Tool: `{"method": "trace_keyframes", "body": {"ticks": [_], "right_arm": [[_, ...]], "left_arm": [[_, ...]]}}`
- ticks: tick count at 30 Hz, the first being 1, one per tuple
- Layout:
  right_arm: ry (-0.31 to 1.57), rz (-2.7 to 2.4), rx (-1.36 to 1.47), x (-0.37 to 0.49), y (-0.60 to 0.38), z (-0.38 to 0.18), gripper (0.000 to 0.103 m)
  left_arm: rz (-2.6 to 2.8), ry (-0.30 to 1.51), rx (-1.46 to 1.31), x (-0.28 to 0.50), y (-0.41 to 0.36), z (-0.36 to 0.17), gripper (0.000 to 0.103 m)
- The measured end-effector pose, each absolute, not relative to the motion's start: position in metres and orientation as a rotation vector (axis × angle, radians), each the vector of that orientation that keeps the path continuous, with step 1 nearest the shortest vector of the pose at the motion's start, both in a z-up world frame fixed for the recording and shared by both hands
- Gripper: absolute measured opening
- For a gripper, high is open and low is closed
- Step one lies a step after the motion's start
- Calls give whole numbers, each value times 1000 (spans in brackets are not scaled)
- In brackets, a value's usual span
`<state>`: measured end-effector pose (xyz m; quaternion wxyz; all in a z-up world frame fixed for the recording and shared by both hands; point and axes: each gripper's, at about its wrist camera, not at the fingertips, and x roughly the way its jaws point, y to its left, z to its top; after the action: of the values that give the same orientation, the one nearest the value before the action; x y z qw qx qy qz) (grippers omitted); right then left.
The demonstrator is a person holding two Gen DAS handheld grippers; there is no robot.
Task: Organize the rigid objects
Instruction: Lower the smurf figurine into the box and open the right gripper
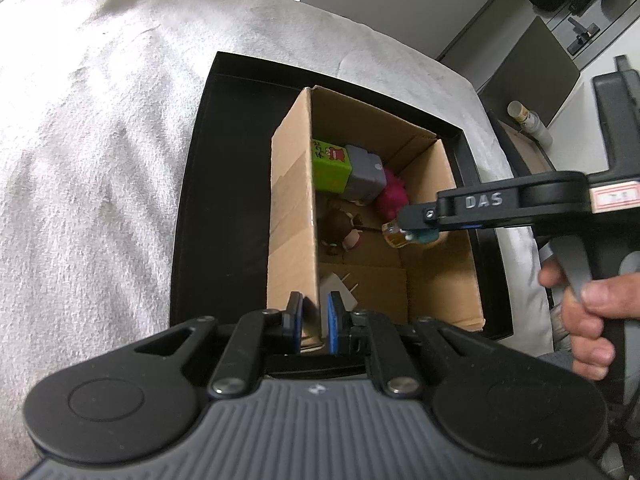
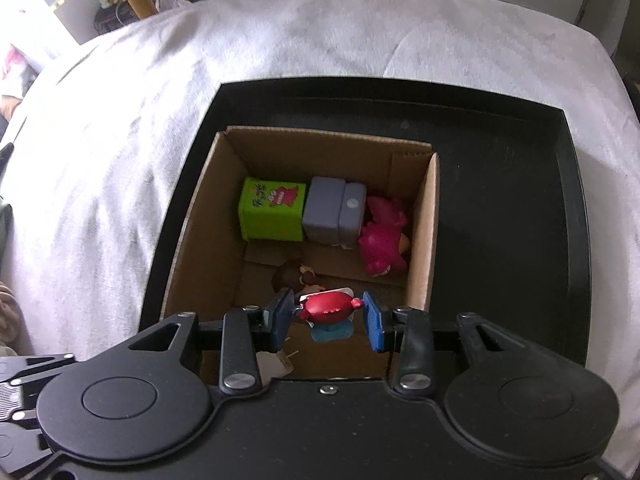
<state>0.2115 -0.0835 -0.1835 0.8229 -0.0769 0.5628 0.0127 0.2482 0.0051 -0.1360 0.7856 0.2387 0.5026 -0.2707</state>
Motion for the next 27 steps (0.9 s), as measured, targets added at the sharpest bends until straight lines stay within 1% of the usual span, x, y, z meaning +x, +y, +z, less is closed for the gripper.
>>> {"method": "trace_keyframes", "body": {"ticks": [6,11,14,24,27], "right_arm": [[1215,-16,-195,218,-82,-197,38],[1199,-43,-218,217,-82,-201,41],[1180,-34,-197,213,-86,-193,42],[1070,-37,-131,191,-118,-143,43],[1099,-49,-96,188,-130,-145,43]], "left_arm": [[-589,1086,516,249,4,-138,11],[-593,1078,520,248,5,-139,10],[-590,1078,513,249,4,-139,8],[-586,1107,530,247,-5,-144,8],[-574,1103,532,246,-6,-145,8]]}}
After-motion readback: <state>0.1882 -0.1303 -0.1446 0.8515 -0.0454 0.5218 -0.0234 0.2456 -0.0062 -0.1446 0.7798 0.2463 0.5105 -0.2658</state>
